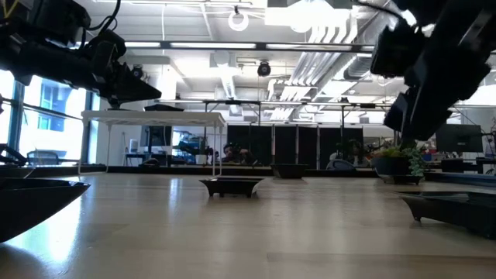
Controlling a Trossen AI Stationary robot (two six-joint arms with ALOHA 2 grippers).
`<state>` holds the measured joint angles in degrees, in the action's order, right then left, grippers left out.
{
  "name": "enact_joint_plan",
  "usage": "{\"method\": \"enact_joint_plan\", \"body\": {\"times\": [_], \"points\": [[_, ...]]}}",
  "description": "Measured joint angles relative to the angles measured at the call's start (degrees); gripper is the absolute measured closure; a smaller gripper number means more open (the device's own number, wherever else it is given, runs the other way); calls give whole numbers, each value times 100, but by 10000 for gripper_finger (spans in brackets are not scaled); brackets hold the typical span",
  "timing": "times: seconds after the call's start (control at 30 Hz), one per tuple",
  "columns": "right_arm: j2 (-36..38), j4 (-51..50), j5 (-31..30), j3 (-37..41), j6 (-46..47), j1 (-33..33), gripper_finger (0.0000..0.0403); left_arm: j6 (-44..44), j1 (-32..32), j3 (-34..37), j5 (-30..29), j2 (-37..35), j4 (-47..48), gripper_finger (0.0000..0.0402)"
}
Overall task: Pick & Place Mini shaped plates
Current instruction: Stack the black square plate on top of the black square plate on the shelf
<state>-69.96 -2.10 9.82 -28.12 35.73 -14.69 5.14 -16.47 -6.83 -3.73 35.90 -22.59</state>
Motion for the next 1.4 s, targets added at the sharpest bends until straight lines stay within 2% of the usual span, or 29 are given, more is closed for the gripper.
{"method": "enact_joint_plan", "body": {"times": [0.1, 0.17, 0.33, 0.47, 0.57, 0.8, 1.1, 1.4], "points": [[-462, 1035, 7, -4, -1, -286, 290, -20, 0, 0, 29, 0, 1, 402], [-782, 1254, 131, -107, 27, -328, 290, -29, 0, 0, 104, 0, 0, 402], [-1571, 975, 651, -853, -249, -348, 290, -68, 0, 0, 164, 0, -1, 402], [-2107, 222, 1024, -1528, -522, -368, 290, -131, 0, 0, 128, 0, -8, 402], [-2388, -427, 1027, -1896, -724, -425, 290, -124, 0, 0, 122, 0, -21, 402], [-2757, -956, 961, -2287, -765, -481, 290, -81, 0, 0, 168, 2, -94, 402], [-3083, -1094, 980, -2422, -761, -526, 292, -80, 0, 0, 175, 2, -83, 402], [-3243, -1115, 1028, -2422, -800, -526, 339, -76, 0, 0, 184, 2, -85, 402]]}}
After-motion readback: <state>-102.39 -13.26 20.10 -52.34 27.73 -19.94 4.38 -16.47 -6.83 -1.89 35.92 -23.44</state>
